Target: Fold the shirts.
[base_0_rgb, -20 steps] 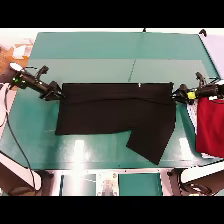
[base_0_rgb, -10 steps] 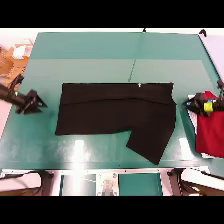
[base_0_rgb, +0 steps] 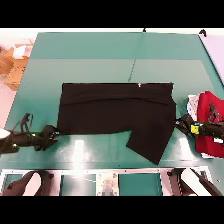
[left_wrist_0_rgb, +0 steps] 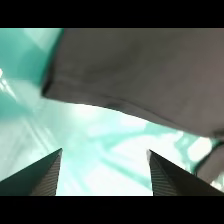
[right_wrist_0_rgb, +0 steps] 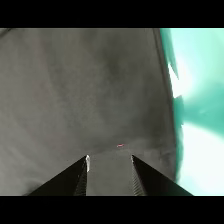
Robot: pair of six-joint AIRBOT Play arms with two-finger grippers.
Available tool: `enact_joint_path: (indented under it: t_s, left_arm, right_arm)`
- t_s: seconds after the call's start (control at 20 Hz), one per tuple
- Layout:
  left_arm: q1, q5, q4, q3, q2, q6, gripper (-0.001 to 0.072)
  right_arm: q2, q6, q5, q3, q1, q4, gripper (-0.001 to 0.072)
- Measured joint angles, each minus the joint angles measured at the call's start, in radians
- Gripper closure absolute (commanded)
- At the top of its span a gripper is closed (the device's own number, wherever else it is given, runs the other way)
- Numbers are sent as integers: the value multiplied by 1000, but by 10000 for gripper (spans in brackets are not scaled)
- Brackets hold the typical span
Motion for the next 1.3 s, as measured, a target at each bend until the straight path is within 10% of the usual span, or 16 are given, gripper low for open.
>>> enact_joint_path:
  t_s: [0.55, 0.6, 0.65, 0.7, 1.3]
  left_arm:
    - [-154, 424, -311, -115, -39, 22, 124]
    - [-170, 438, -328, -116, -44, 26, 235]
    - [-182, 449, -334, -118, -49, 31, 576]
    - [-189, 456, -325, -121, -55, 39, 674]
    - [-209, 408, -380, -119, -58, 131, 672]
  right_arm:
    - [18, -11, -33, -28, 0, 69, 374]
    - [18, -10, -34, -28, 0, 72, 370]
    - [18, -5, -34, -28, -1, 72, 371]
    - [17, 6, -32, -28, -1, 72, 371]
    - [17, 220, 143, -96, -105, -175, 293]
